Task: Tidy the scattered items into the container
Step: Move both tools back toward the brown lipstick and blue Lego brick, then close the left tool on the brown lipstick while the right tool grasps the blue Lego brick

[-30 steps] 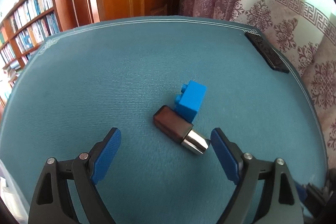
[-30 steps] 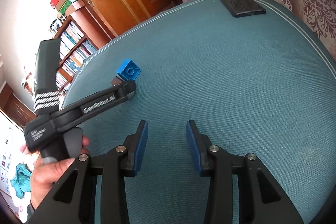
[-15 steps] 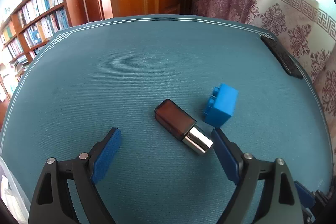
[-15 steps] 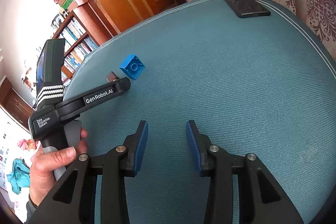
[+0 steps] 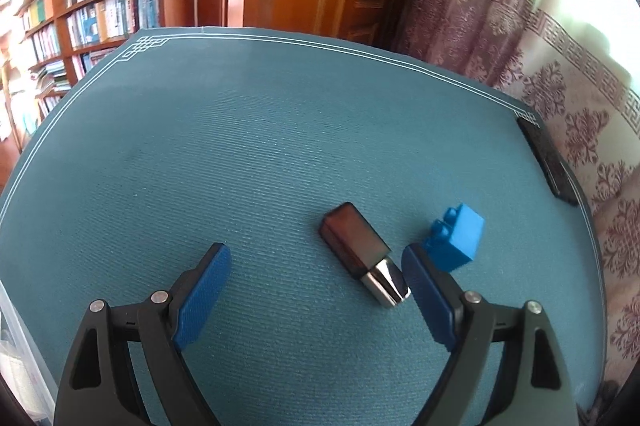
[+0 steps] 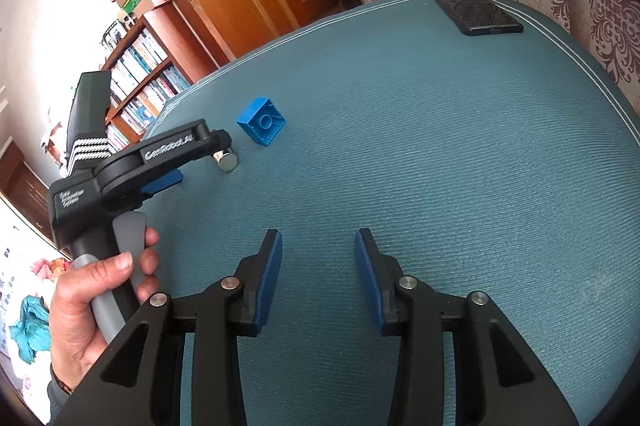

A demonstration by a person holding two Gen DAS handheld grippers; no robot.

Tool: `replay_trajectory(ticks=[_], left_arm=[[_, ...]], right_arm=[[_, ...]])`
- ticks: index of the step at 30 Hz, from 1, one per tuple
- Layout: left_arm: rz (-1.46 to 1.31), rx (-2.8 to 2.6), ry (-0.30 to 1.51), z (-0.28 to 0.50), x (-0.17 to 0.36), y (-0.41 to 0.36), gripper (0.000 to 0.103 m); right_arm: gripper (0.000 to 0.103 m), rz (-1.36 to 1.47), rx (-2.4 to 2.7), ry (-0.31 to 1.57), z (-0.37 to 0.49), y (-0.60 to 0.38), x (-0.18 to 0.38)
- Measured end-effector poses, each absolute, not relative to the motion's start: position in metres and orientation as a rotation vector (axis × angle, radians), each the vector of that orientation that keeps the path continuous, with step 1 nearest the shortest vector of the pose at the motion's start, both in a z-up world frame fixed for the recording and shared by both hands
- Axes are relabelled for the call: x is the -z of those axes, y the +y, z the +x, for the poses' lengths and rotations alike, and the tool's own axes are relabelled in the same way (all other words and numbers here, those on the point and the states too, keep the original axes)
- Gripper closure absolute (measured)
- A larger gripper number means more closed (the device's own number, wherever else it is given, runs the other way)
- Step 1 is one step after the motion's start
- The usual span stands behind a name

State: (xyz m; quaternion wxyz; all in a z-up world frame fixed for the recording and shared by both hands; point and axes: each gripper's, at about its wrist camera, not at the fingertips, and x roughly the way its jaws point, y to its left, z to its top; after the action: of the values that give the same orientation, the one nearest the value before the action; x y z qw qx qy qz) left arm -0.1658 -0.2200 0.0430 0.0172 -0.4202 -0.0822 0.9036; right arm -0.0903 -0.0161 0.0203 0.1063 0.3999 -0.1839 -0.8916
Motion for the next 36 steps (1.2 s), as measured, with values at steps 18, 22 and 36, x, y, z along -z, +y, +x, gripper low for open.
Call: replay_trajectory(ticks=[18,22,36], left_arm=[[-1.214,-2.858,-0.224,-0.171,-0.042,-0.219,0.036],[-1.200,-2.833,-0.229,-0.170,-0.041,-0.224,0.052],[-1.204,-2.754,-0.330,-0.167,-0.049,-0.236,0.065]], right_arm=[[0.062,1.163,2.696,-0.409,-0.087,-0.027,-0.020],[0.062,1.186,2.706,-0.370,-0.093,-0.030,-0.024],[0.062,1.134,2.700,-0.226,-0.163,-0.066,-0.037]])
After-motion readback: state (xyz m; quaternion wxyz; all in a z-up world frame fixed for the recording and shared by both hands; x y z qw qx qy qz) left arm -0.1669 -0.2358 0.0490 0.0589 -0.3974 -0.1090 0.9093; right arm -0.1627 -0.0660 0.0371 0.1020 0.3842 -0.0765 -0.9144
